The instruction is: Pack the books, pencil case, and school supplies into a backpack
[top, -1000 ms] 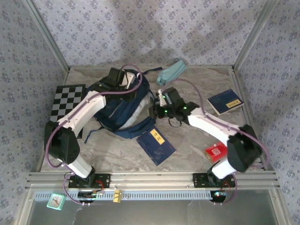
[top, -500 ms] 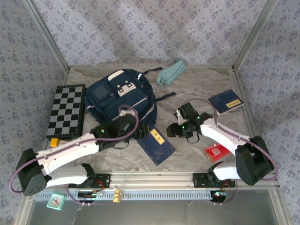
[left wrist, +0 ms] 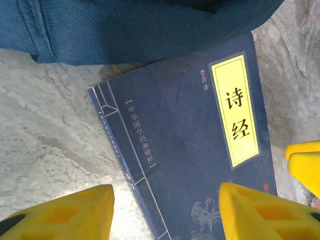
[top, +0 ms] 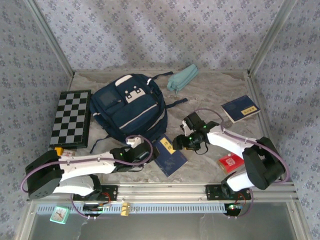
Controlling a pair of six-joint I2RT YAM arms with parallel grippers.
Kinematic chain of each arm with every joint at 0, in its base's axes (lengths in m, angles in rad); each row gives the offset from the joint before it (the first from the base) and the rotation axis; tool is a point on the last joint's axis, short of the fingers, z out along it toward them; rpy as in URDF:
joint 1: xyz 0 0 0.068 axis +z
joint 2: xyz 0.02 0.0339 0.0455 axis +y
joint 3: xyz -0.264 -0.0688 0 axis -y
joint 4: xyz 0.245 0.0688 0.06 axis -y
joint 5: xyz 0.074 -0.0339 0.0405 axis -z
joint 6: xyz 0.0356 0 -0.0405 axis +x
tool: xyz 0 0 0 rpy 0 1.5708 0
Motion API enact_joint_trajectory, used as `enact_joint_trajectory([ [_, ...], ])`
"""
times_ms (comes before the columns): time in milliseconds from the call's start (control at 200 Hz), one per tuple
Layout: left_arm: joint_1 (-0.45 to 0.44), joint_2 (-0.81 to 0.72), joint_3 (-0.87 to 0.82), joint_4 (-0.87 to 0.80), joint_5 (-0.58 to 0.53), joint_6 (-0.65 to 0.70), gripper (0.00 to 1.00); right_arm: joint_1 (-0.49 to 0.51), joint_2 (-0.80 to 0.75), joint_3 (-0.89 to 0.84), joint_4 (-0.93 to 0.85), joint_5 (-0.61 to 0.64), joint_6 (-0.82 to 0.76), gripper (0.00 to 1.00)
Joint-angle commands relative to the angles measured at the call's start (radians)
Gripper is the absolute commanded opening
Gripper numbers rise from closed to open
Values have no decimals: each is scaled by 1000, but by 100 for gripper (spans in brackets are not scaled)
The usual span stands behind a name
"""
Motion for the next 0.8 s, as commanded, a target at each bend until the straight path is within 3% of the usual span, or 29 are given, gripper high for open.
enact_joint_trajectory([
  [0, -6, 42, 3, 66, -6, -91, 57, 8, 32, -12, 24, -10, 21, 68],
  [360, 3, 118, -11, 131, 4, -137, 56, 40, 88, -20, 73, -53, 43, 67],
  [795, 6, 178, 6, 132, 25, -143, 53, 67, 6, 11, 38, -97, 51, 64],
])
